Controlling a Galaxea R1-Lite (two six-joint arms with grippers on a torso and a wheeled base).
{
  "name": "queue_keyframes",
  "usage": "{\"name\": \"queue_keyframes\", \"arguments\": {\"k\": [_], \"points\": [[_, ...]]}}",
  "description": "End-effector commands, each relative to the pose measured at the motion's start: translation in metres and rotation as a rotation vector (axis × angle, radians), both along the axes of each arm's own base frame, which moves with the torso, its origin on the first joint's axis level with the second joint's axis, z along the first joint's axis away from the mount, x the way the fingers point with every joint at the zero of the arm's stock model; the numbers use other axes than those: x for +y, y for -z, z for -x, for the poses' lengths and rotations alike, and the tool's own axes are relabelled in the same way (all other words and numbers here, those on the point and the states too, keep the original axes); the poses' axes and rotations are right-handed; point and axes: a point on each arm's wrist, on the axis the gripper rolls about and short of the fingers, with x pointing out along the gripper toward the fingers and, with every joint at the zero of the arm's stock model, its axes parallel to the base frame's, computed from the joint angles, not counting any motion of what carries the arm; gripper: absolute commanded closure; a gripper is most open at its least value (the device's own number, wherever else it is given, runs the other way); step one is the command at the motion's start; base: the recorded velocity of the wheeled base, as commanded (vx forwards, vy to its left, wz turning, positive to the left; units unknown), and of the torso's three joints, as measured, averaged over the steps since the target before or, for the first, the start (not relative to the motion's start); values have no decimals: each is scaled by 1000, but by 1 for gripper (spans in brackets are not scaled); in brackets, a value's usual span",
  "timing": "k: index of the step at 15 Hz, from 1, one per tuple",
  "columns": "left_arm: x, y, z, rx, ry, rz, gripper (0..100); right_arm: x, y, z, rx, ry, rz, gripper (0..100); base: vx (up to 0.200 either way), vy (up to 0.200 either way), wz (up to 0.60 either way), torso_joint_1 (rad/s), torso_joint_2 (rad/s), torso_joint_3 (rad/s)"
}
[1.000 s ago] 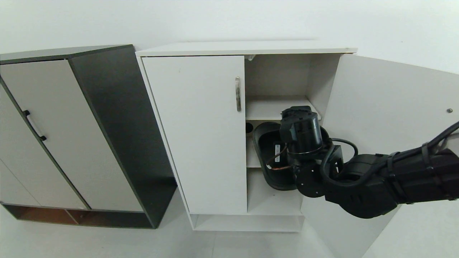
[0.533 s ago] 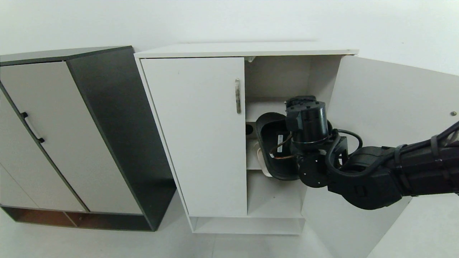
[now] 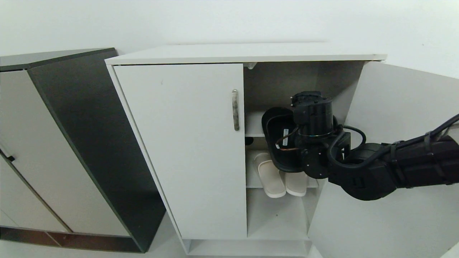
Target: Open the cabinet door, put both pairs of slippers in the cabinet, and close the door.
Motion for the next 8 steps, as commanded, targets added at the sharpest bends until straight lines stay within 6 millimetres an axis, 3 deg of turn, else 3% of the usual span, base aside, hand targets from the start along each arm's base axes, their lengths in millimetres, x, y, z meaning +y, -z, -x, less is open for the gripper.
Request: {"name": "queue_keyframes", "arguments": {"k": [1,8], "points": [[0,0,0,2,0,-1,100,2,6,-2,11,-3,9,100,200,0,0,7,2,-2],[0,0,0,0,-2,0,100,3,8,-29,-5,-20,-18,100,0,0,0,0,0,0]]}}
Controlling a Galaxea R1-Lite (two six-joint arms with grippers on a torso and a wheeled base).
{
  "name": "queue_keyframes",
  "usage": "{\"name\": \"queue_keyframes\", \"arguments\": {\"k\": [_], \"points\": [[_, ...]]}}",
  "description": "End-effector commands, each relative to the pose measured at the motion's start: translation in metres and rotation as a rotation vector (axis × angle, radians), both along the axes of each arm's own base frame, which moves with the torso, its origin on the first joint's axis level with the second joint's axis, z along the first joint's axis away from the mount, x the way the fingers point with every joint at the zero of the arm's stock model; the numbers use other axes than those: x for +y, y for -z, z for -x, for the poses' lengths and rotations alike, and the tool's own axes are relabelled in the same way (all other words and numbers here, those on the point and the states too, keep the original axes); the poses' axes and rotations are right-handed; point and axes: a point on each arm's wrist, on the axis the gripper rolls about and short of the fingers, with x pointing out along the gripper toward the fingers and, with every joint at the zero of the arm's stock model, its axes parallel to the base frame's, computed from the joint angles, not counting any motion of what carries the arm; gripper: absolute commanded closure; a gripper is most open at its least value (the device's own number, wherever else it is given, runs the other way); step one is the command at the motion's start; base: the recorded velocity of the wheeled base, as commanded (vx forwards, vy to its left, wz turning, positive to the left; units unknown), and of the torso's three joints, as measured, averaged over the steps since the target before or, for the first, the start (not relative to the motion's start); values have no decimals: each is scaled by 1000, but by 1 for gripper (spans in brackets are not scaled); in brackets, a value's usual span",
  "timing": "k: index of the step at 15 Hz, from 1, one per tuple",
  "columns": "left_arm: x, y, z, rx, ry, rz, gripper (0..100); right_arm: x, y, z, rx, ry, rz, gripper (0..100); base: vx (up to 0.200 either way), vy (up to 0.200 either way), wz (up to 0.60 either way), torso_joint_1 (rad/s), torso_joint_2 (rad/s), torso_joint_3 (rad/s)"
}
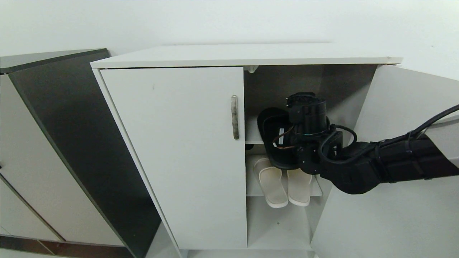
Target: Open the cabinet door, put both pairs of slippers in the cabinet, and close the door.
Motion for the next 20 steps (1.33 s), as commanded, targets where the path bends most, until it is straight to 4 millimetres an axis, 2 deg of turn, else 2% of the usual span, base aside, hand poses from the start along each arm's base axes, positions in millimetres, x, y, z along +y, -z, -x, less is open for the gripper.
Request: {"name": "queue_keyframes", "arguments": {"k": [1,10,20], "points": [[0,0,0,1,0,1,100,3,3,-13,-2,12,-1,100,0,0,0,0,0,0],[0,0,0,1,0,2,100,3,-21,-61,15,39,3,100,0,0,0,0,0,0],[0,0,0,1,0,2,100,5,-10,-81,15,56,3,100,0,0,0,0,0,0]]}}
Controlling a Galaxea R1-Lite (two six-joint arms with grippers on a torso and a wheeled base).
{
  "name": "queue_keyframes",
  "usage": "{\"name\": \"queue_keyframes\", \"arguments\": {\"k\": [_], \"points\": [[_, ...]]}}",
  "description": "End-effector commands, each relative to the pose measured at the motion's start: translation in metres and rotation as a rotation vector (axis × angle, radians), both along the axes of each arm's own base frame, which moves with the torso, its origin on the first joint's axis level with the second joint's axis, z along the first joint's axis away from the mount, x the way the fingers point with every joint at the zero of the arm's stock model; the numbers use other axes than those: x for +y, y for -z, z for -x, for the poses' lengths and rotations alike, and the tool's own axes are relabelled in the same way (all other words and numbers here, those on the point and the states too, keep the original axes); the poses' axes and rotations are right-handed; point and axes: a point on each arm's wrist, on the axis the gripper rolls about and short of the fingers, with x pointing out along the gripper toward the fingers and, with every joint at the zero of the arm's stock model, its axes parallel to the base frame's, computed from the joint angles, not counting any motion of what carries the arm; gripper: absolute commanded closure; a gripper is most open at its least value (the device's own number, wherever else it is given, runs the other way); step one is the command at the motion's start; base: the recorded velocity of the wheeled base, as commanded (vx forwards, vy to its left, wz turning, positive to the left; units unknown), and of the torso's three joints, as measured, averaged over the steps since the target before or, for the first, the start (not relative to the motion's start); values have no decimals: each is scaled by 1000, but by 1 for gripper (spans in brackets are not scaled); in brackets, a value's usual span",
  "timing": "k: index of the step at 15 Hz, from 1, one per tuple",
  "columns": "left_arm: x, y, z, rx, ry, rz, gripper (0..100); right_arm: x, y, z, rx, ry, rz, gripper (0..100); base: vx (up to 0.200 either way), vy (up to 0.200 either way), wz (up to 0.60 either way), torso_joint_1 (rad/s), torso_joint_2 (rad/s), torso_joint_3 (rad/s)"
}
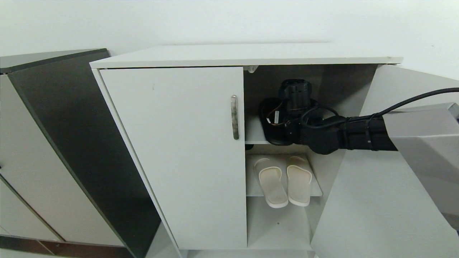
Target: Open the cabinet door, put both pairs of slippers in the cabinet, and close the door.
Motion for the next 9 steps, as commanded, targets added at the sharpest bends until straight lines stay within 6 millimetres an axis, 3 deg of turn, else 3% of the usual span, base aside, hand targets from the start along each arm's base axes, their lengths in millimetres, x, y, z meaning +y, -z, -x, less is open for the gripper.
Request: {"name": "queue_keyframes", "arguments": {"k": [1,8,9], "points": [[0,0,0,0,0,0,100,0,5,-4,6,4,3,100,0,0,0,0,0,0],[0,0,0,0,-2,0,100,-1,7,-4,22,6,11,100,0,0,0,0,0,0],[0,0,0,0,0,0,100,0,7,-3,24,5,12,0,0,0,0,0,0,0]]}}
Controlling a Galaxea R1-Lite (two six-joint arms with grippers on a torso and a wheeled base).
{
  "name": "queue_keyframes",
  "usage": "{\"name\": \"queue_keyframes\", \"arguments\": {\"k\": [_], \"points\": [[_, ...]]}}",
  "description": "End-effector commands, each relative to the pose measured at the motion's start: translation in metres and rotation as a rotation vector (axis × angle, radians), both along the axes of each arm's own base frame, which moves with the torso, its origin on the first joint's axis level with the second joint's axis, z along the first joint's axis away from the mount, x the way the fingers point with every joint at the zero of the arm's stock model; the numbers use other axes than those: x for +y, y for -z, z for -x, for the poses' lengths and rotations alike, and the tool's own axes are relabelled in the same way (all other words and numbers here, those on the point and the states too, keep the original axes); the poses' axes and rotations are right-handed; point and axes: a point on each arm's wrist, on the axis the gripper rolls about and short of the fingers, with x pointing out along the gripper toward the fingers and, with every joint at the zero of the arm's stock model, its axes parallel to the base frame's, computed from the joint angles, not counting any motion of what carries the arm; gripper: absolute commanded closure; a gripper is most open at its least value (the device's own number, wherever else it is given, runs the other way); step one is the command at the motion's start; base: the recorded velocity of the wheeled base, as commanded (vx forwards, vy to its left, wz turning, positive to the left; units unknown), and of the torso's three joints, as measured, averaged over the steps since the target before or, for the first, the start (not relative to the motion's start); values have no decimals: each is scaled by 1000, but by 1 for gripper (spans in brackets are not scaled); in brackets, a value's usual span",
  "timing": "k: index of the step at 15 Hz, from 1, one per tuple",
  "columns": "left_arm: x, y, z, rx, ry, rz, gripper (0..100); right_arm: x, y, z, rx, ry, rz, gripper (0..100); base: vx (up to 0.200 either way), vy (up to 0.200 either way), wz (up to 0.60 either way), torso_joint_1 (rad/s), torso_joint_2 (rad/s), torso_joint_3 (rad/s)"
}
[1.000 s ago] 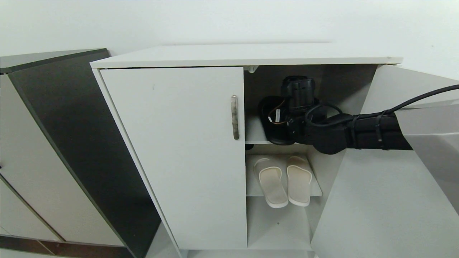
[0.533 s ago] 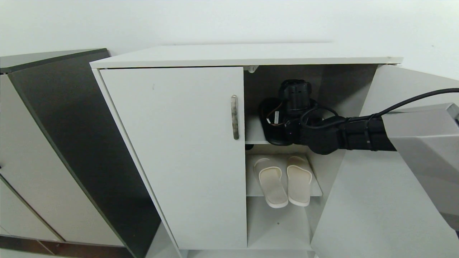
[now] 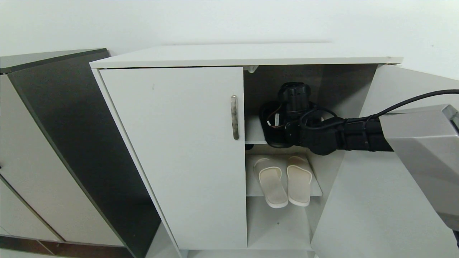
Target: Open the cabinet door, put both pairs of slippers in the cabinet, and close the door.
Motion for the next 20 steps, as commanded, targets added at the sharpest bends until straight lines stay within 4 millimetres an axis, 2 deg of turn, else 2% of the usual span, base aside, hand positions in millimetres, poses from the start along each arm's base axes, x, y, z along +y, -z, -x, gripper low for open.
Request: {"name": "queue_keyframes", "arguments": {"k": [1,7,9,10,11,12,13,14,18,19,20], "points": [[0,0,0,0,-1,0,100,0,0,0,3,-1,1,0,0,0,0,0,0,0],[0,0,0,0,-1,0,100,-7,-8,22,28,-11,9,0,0,0,0,0,0,0],[0,0,0,0,-1,0,100,-9,-17,50,38,-33,-1,0,0,0,0,0,0,0],[0,0,0,0,-1,0,100,-10,-18,55,43,-37,-1,0,0,0,0,0,0,0],[0,0,0,0,-1,0,100,-12,-21,73,50,-51,-29,0,0,0,0,0,0,0],[0,0,0,0,-1,0,100,-12,-21,74,51,-52,-29,0,0,0,0,0,0,0],[0,0,0,0,-1,1,100,-18,-19,103,81,-77,-42,0,0,0,0,0,0,0],[0,0,0,0,-1,0,100,-20,-19,119,80,-100,-47,0,0,0,0,0,0,0],[0,0,0,0,-1,1,100,-27,-13,163,61,-174,-62,0,0,0,0,0,0,0],[0,0,0,0,-1,1,100,-27,-9,168,69,-187,-56,100,0,0,0,0,0,0],[0,0,0,0,1,1,100,-26,-5,175,68,-205,-58,100,0,0,0,0,0,0]]}}
